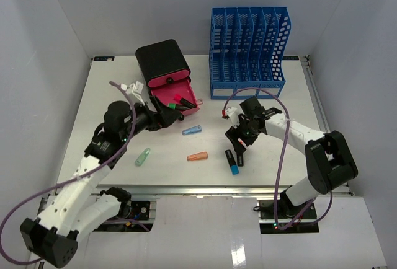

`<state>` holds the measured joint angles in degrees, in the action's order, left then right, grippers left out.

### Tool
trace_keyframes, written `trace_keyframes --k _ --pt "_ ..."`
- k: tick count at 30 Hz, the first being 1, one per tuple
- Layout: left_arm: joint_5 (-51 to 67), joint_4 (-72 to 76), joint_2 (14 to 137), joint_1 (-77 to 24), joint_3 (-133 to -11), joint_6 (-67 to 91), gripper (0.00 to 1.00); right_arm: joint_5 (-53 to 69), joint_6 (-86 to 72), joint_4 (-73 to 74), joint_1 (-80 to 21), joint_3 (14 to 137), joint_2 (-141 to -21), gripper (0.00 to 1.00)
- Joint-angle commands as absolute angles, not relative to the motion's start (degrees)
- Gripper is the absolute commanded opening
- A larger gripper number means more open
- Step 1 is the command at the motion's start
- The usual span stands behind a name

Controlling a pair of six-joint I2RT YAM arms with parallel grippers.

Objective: Organize the desk

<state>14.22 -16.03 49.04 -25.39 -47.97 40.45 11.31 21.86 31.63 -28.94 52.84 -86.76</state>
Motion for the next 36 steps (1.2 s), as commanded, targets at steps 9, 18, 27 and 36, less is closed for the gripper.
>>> trace_keyframes --k 9,18,27,36 --pt "12.33 -24.63 27.82 -25.31 -35.79 42.08 0.96 6.47 8.01 31.92 -30.44 55.19 -91.62 0.72" --pt "14.84 -26.69 25.11 -25.32 -32.52 43.96 0.96 5.95 8.12 32.34 -30.49 55.34 -95.53 0.44" --pt "17.11 -26.62 23.19 -25.31 -29.49 45.82 0.96 0.87 13.8 33.14 -30.51 58.0 -94.12 0.08" --pt "19.95 -26.52 19.9 -25.35 -24.29 48.51 0.96 4.85 30.2 37.09 -35.25 81.79 -96.51 0.08"
